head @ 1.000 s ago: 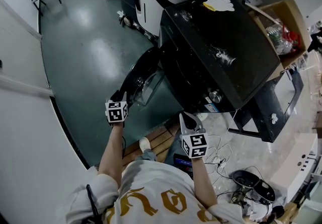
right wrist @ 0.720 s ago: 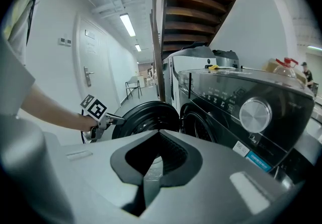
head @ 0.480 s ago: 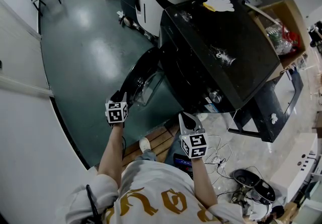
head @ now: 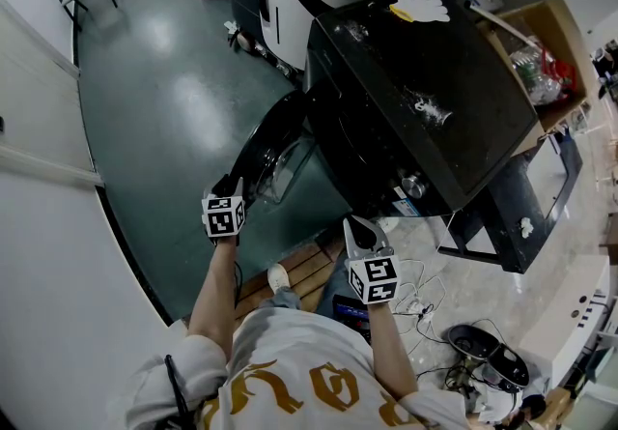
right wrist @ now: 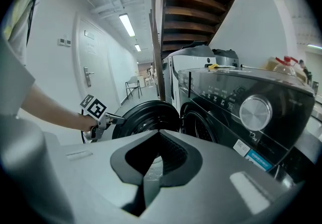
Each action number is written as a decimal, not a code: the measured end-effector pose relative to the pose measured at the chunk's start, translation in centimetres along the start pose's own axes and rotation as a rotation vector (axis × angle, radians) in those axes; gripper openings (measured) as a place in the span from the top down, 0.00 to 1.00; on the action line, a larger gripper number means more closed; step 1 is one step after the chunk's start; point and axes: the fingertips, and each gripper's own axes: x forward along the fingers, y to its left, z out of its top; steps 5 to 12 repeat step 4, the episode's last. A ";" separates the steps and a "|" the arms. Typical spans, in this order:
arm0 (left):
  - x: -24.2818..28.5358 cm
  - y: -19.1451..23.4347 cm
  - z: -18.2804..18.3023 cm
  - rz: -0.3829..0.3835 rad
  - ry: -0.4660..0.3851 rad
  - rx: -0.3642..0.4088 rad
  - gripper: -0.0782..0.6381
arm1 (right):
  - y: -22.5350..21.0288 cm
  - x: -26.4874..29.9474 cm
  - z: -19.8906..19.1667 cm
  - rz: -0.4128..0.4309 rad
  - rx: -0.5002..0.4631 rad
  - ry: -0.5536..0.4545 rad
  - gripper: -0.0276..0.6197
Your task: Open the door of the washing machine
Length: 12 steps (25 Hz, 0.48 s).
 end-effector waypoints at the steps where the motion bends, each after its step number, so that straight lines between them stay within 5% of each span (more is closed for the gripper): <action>1: 0.0 0.0 0.0 -0.001 0.001 -0.003 0.69 | 0.0 0.0 -0.1 -0.001 0.001 0.002 0.93; 12: 0.0 -0.1 -0.2 -0.004 0.000 -0.009 0.69 | -0.1 -0.1 -0.2 -0.003 0.003 0.003 0.93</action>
